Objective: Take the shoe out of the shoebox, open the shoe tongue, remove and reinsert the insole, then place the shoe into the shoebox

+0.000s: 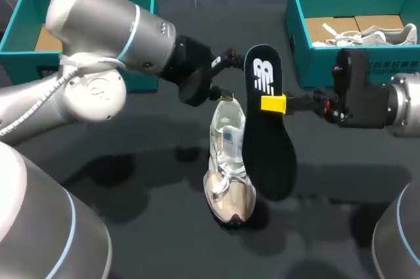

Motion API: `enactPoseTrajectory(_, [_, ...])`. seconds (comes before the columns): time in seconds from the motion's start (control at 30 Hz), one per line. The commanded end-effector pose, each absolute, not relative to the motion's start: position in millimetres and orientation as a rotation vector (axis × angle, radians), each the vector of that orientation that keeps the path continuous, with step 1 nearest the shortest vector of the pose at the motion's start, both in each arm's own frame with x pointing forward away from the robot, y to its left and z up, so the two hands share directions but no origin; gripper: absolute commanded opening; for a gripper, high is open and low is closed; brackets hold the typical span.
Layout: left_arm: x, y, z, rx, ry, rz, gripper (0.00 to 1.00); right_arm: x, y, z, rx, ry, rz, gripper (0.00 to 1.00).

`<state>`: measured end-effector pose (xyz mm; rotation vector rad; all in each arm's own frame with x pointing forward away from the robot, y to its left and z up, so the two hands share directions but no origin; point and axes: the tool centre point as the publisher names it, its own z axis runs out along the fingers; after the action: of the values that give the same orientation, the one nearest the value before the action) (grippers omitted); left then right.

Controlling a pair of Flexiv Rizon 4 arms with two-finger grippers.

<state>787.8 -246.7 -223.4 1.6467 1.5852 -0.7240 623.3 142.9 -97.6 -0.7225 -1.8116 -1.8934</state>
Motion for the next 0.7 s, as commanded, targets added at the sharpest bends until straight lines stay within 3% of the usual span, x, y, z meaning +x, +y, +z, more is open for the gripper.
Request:
enactPoseTrajectory(0.03, [779, -223, -214, 1.497, 1.44, -0.842, 1.0, 650, 121, -105, -0.691, -1.758, -1.868, 0.0])
enactPoseTrajectory(0.53, [778, -213, -213, 1.404, 1.366, -0.982, 1.0, 662, 111, -109, -0.759, -1.734, -1.807, 0.0])
enactPoseTrajectory(0.7, [779, -214, -211, 1.36, 1.353, -1.02, 1.0, 693, 103, -121, -0.899, -1.57, -1.728, 0.0])
